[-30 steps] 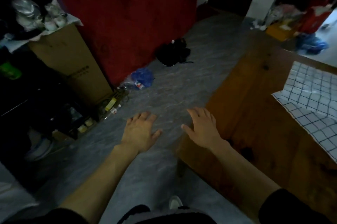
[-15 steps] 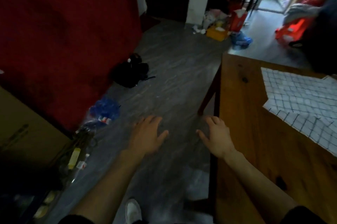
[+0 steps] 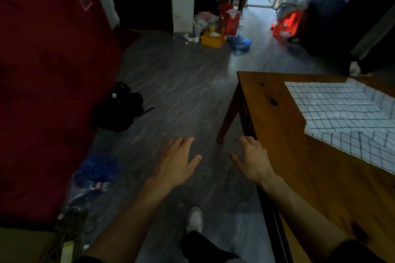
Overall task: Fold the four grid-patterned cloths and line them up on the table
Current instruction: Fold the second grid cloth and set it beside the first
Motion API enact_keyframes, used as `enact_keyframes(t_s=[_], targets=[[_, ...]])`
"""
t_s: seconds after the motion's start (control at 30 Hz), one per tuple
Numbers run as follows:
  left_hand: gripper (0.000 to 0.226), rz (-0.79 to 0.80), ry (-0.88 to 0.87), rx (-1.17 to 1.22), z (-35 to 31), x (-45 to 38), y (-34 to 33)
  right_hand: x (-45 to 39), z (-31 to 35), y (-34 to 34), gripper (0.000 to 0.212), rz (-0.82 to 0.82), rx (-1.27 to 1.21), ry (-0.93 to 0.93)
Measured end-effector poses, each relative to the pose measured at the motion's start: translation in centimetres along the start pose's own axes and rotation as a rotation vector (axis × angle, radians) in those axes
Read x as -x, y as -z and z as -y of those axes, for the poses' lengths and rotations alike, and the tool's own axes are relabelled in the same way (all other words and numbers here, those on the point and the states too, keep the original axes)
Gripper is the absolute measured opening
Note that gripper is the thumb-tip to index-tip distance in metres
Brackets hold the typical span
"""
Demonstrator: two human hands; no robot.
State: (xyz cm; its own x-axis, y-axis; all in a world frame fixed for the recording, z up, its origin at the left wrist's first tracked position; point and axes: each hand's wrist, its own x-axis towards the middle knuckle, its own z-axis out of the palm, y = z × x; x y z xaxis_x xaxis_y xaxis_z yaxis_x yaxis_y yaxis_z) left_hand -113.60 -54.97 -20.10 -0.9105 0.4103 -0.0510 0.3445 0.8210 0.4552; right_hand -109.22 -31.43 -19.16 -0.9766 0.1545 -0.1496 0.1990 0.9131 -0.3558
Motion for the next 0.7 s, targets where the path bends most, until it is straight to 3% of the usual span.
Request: enact_keyframes(t_s=[0.3, 0.43, 0.7], targets=[[0.065, 0.058, -0.108, -0.151, 1.3, -16.4, 4.2, -13.9, 0.5, 2.6, 0.058, 0.026, -0.100, -0.130], [0.062, 0.064, -0.169, -0.101, 0.7, -23.5, 4.9, -18.5, -1.1, 5.4, 0.057, 0.000, -0.129, -0.200], [0.055, 0.257, -0.370, 0.033, 0.6, -37.0, 2.3, -25.3, -3.3, 6.0, 0.054, -0.082, -0.162, -0.435]])
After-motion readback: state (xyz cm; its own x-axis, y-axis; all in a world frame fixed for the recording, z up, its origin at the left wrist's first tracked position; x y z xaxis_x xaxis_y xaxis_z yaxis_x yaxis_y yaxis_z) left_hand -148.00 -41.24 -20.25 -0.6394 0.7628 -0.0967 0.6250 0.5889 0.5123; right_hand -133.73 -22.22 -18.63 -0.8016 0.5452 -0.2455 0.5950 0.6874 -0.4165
